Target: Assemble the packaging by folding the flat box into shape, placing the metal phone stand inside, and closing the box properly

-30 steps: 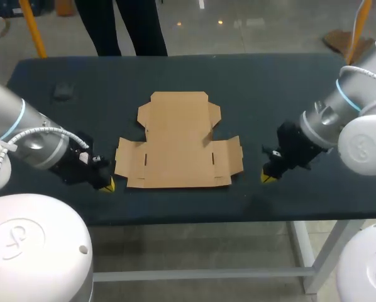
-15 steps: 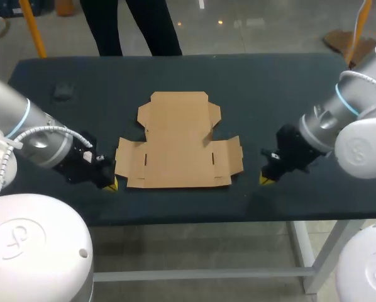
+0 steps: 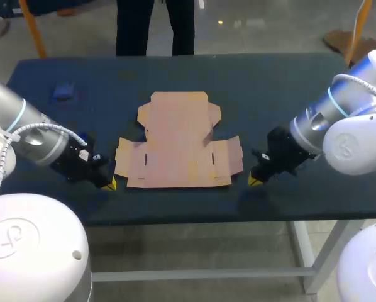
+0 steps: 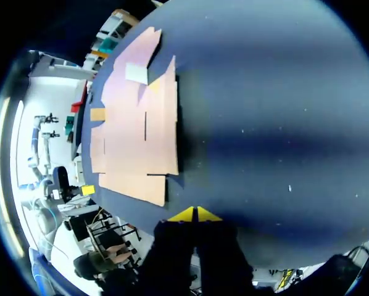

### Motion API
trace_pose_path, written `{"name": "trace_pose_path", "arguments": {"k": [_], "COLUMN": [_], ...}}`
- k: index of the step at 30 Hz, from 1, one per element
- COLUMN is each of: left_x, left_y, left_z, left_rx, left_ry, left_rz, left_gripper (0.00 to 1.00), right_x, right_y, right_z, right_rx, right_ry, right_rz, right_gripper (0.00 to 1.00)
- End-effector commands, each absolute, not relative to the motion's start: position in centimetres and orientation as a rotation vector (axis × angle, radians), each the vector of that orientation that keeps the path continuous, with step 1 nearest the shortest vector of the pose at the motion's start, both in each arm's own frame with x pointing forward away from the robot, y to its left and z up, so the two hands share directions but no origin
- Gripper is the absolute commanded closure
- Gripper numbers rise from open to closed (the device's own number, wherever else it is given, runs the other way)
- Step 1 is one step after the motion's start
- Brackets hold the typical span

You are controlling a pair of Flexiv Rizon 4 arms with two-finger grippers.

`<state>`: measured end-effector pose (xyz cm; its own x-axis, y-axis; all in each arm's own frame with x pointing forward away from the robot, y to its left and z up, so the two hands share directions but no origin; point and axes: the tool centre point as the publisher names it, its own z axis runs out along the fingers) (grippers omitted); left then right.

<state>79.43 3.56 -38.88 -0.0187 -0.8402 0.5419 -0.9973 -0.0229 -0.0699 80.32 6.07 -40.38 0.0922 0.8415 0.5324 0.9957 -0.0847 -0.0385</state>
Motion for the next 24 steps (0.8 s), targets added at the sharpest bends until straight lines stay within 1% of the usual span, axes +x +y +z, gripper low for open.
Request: {"name": "trace_pose_path", "arguments": {"k": [1, 9, 24], "left_x": [80.1, 80.4, 80.9], "left_y": [3.5, 3.5, 3.2], "left_z": [-39.6, -40.1, -40.9], "left_rx": [1.907, 1.881, 1.844], "left_ry": [-1.915, -1.913, -1.913], "left_rz": [0.624, 0.623, 0.61], "left_gripper": [1.0, 1.0, 1.0], "right_x": [80.7, 80.8, 81.3], "right_y": [6.9, 8.4, 9.7], "right_z": [-40.9, -41.6, -43.0], "right_rx": [-1.965, -1.976, -1.946], "right_ry": [-1.793, -1.793, -1.775], "right_rz": [-0.529, -0.523, -0.538], "right_gripper": [1.0, 1.0, 1.0]}}
